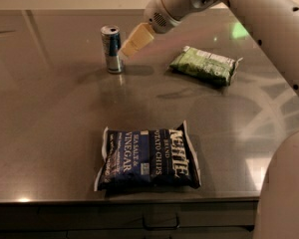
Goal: Move redbull can near blue chip bag
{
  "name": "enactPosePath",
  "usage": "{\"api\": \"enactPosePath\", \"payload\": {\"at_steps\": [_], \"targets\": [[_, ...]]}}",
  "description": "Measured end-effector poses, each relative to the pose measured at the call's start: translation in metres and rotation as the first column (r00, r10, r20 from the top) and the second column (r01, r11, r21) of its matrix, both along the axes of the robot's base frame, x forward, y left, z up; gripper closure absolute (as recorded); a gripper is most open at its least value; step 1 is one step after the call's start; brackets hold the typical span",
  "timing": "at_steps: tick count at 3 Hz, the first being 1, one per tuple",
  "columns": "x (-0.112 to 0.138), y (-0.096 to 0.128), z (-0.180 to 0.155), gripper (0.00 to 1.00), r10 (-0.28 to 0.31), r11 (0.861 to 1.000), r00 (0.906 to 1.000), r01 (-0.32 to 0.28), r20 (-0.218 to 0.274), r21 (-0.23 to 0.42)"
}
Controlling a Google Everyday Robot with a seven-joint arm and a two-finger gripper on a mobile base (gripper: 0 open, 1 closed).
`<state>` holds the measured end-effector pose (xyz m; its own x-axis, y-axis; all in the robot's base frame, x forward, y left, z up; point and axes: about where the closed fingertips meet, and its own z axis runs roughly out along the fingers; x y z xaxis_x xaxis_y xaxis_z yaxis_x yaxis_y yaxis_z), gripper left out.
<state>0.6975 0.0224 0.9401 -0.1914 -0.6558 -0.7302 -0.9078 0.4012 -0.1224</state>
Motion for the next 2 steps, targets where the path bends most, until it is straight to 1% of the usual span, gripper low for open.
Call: {"api": "enactPosePath", "payload": {"at_steps": [2], "targets": [[0.024,0.043,-0.018,0.00,0.024,0.999,0.9985,-0.022,-0.050,0.027]]}}
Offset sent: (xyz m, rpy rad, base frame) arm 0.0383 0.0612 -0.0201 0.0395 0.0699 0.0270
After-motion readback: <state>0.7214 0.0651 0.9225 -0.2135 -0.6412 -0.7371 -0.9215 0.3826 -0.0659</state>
